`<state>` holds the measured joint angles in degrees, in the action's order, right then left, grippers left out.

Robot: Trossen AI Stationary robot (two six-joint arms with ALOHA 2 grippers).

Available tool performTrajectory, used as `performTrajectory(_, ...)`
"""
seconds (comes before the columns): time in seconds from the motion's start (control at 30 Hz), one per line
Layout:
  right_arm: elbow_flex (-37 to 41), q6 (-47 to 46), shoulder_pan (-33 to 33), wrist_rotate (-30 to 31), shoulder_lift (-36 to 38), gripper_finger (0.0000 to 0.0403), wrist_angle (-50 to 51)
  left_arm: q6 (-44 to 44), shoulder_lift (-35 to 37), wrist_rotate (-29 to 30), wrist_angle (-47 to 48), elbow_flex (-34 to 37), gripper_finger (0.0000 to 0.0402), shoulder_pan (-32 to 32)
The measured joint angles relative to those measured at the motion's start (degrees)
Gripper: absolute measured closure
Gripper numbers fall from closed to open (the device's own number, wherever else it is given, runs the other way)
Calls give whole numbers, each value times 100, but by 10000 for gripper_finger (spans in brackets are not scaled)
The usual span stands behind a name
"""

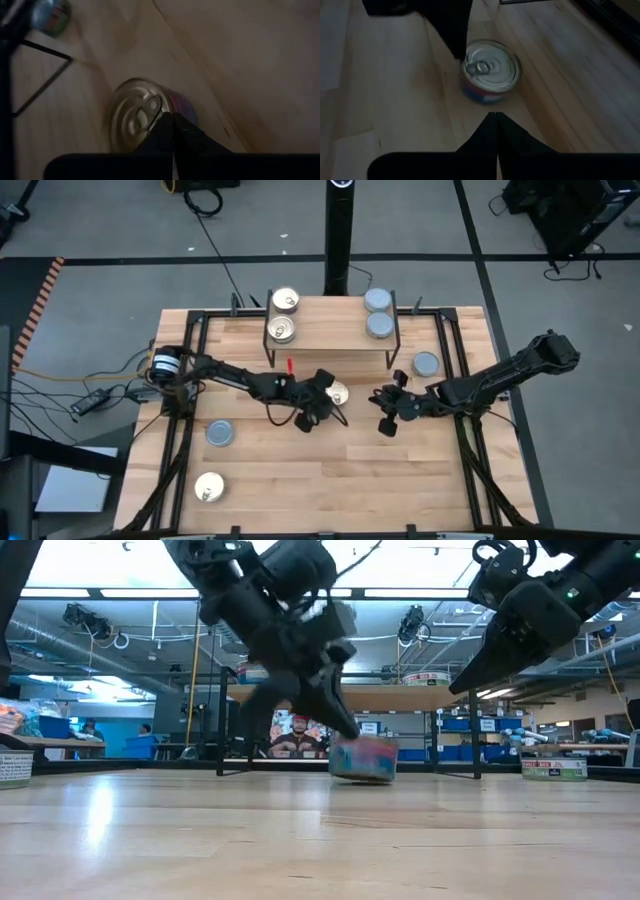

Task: Stack canned seafood by type on shelf
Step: Put the top blue tuna can on the shelf

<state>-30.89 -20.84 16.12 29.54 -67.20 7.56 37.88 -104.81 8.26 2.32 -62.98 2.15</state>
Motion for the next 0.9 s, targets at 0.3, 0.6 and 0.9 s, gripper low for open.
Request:
performTrajectory(0.3, -7, 0, 4, -5, -2, 398, -20, -83, 599, 35, 226, -9, 401, 0)
performTrajectory(0.6, -7, -2, 4, -15, -2, 398, -25, -56, 1117, 413, 217, -20, 401, -18)
performTrajectory(0.9, -6, -4, 16, -35, -2, 398, -27, -389, 1625, 441, 403, -35, 401, -140)
